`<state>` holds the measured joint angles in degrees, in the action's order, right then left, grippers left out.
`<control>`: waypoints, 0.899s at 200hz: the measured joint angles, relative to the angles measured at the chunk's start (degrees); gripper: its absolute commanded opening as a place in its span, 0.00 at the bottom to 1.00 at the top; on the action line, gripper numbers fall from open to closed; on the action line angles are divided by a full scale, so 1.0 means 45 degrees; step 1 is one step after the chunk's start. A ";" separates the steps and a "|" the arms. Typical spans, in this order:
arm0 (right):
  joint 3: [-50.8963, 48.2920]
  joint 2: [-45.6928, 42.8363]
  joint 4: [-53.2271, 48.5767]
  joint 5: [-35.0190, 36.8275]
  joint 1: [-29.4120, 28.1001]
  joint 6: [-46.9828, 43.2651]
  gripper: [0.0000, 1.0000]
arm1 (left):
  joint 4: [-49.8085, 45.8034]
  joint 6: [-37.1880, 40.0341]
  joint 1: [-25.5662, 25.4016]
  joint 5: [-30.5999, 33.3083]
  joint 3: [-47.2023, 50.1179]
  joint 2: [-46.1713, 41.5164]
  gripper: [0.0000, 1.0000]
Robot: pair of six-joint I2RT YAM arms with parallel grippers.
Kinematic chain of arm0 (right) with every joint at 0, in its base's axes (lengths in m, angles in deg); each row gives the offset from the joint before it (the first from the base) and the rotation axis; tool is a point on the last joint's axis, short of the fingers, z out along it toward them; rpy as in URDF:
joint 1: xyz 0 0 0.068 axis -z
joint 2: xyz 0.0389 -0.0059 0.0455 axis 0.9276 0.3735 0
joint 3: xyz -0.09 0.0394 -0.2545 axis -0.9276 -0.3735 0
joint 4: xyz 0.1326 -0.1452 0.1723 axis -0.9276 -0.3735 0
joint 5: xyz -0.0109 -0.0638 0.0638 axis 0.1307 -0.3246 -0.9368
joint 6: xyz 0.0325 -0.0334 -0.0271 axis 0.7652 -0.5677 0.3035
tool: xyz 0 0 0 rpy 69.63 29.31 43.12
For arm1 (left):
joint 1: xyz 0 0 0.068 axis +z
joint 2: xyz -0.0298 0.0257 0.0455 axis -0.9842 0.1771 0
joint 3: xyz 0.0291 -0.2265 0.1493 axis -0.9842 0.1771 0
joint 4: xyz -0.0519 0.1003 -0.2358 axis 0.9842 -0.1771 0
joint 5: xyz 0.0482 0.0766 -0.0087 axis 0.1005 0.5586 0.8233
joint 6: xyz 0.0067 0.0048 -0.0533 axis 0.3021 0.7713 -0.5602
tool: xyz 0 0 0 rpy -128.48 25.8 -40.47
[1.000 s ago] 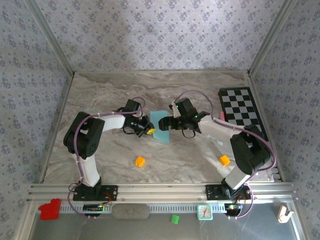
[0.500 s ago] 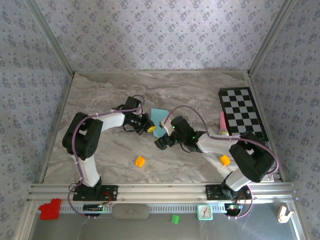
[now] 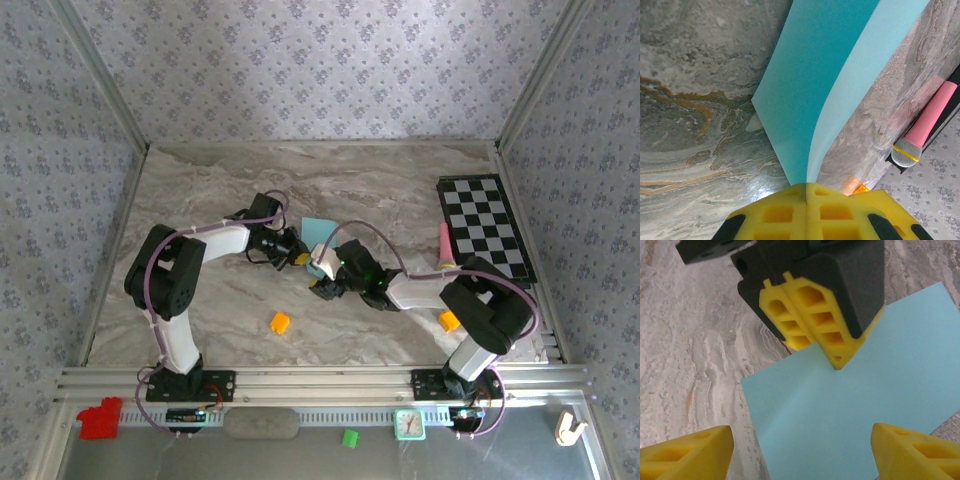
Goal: Fold a paper plane with a square sheet of paper (pick it up from the middle)
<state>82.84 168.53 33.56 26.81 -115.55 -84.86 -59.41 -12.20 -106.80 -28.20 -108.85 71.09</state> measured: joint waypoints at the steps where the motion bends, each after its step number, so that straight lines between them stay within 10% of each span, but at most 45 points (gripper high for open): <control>1: 0.0000 0.0019 0.0015 0.0039 -0.0010 -0.0029 0.73 | 0.0000 0.0000 0.0000 0.0000 0.0000 0.0000 0.00; 110: 0.0019 0.0160 0.0937 0.1127 -0.0151 -0.0262 0.48 | -0.0228 0.0000 0.0000 0.0005 -0.0005 0.0000 0.00; 180: 0.0019 0.0102 0.0933 0.0918 -0.0282 -0.0228 0.49 | -0.0228 0.0000 0.0000 0.0092 -0.0005 0.0000 0.00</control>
<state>82.93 168.98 37.75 30.94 -116.82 -85.89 -60.43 -12.20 -106.80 -27.79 -108.87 71.09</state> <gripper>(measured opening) 0.495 0.056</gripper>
